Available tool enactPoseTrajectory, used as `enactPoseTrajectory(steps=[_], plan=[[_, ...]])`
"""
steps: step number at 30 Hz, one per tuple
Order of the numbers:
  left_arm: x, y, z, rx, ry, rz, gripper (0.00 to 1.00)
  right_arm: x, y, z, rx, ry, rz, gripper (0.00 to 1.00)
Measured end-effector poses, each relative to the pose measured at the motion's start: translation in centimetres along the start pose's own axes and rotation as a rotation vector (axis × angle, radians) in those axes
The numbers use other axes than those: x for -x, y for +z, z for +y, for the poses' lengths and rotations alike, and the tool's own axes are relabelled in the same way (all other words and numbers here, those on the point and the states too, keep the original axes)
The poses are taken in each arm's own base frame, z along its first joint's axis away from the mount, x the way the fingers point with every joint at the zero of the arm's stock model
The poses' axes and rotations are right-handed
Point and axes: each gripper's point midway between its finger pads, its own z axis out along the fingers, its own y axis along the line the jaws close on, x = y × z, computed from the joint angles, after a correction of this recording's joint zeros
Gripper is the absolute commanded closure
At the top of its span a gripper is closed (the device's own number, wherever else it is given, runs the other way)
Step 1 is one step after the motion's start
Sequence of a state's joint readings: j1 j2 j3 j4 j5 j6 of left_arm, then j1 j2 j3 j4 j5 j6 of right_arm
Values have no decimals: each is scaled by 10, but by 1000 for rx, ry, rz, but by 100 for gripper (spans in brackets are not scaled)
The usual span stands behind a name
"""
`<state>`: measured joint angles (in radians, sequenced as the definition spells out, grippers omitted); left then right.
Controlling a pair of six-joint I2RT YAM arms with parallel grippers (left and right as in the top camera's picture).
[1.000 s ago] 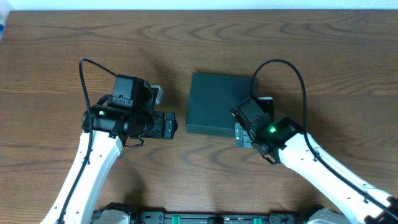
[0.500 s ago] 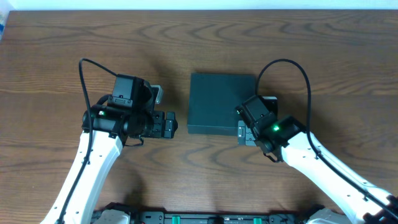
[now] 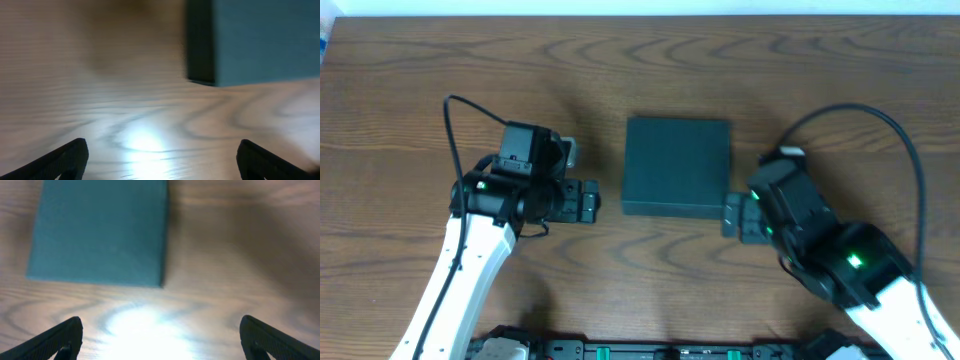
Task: Pack container
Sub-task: 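Withdraw both grippers from the closed box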
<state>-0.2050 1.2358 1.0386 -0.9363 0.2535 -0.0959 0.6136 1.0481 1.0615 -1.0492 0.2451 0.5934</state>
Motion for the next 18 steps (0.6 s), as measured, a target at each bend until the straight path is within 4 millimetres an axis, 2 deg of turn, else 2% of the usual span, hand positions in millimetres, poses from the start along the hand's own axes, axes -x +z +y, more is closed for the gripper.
enactPoseTrajectory(steps=[4, 7, 10, 14, 18], plan=[[9, -8, 24, 142, -30, -65, 5, -5, -10, -28, -111, 14, -21, 1], [14, -7, 34, 199, -66, -84, 5, -2, -6, -40, -183, 37, -48, 1], [20, 4, 42, 232, -102, -73, 5, 3, 9, -58, -276, 83, -49, 1], [19, 29, 51, 262, -129, -6, 5, 21, 44, -72, -333, 151, -35, 1], [18, 50, 53, 259, -138, 49, 5, 30, 77, -86, -349, 185, 12, 1]])
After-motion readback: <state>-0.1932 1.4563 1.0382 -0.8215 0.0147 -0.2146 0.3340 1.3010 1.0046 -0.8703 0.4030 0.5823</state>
